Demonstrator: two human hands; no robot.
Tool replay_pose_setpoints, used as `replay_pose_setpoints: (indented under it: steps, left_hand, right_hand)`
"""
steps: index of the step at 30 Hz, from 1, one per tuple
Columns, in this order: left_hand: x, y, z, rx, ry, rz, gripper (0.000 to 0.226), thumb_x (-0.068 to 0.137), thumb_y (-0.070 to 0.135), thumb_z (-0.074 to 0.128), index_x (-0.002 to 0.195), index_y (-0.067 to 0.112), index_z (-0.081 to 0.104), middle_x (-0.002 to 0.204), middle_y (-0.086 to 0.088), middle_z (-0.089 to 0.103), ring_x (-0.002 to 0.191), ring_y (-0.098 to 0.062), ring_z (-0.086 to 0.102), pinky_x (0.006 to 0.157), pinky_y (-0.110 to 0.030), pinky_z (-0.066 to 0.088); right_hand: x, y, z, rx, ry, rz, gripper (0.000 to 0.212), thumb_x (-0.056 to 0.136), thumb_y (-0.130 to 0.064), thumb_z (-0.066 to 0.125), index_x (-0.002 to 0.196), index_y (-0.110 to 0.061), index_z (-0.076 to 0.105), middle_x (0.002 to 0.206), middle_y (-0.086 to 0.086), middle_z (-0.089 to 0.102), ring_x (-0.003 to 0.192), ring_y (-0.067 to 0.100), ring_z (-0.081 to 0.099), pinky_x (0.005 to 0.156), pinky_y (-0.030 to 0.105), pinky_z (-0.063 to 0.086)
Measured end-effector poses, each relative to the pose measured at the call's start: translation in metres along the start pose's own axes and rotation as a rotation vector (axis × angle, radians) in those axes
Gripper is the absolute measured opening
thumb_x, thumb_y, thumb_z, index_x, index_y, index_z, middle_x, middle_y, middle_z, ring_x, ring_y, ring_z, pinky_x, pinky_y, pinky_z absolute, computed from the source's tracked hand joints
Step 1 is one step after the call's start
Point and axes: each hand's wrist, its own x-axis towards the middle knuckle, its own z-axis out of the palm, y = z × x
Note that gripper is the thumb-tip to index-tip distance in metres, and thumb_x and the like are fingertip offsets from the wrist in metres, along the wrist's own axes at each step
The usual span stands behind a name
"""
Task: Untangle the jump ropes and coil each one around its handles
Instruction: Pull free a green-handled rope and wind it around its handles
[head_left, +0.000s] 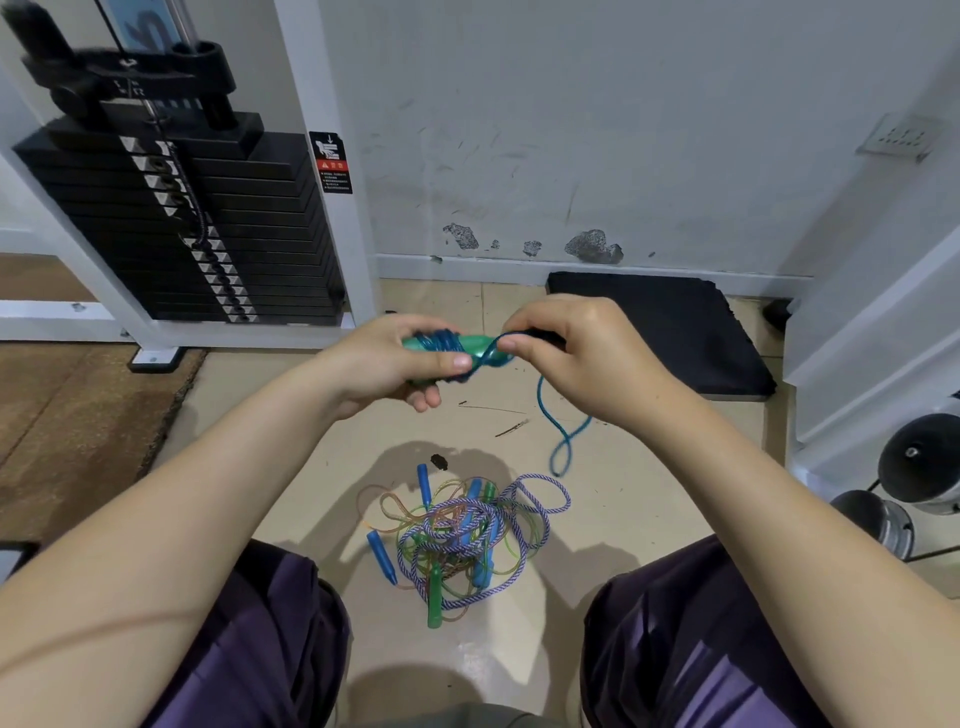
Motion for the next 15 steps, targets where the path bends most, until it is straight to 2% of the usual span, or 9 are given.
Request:
replay_pose_setpoints:
  steps: [3, 5, 10, 15]
  left_hand:
    - [-0.006, 0.001, 0.009, 0.062, -0.186, -0.001, 0.041, 0.084, 0.007, 0.073, 0.123, 0.011, 0.062, 0.097, -0.020, 0.071, 0.054, -0.019, 0.058, 0.050, -0.025, 0.051]
    - [-0.008, 0.003, 0.014, 0.078, -0.241, 0.021, 0.045, 0.082, 0.004, 0.074, 0.125, 0.013, 0.061, 0.096, -0.019, 0.071, 0.057, -0.021, 0.060, 0.052, -0.026, 0.051]
    - [-0.013, 0.009, 0.021, 0.069, -0.222, 0.071, 0.043, 0.079, 0.004, 0.079, 0.116, 0.018, 0.064, 0.087, -0.008, 0.068, 0.058, -0.019, 0.060, 0.049, -0.023, 0.046]
    - [-0.013, 0.007, 0.026, 0.023, -0.123, 0.063, 0.043, 0.071, 0.031, 0.085, 0.108, 0.018, 0.067, 0.077, -0.005, 0.070, 0.050, -0.021, 0.054, 0.044, -0.023, 0.035]
  right_hand:
    - [0.000, 0.002, 0.000, 0.079, 0.021, 0.007, 0.008, 0.088, -0.022, 0.068, 0.086, -0.016, 0.074, 0.079, -0.005, 0.067, 0.075, 0.015, 0.058, 0.069, 0.035, 0.047]
    - [-0.001, 0.002, 0.003, 0.152, -0.003, 0.064, 0.006, 0.088, -0.020, 0.070, 0.083, -0.016, 0.072, 0.077, -0.004, 0.066, 0.072, 0.014, 0.057, 0.067, 0.030, 0.045]
    - [0.001, 0.001, 0.007, 0.320, -0.018, 0.189, 0.008, 0.088, -0.019, 0.071, 0.080, -0.020, 0.071, 0.069, -0.012, 0.064, 0.064, -0.002, 0.055, 0.062, 0.015, 0.044]
    - [0.003, -0.004, 0.009, 0.409, -0.030, 0.224, 0.006, 0.086, -0.016, 0.073, 0.081, -0.014, 0.071, 0.065, -0.013, 0.062, 0.057, -0.007, 0.053, 0.057, 0.007, 0.038]
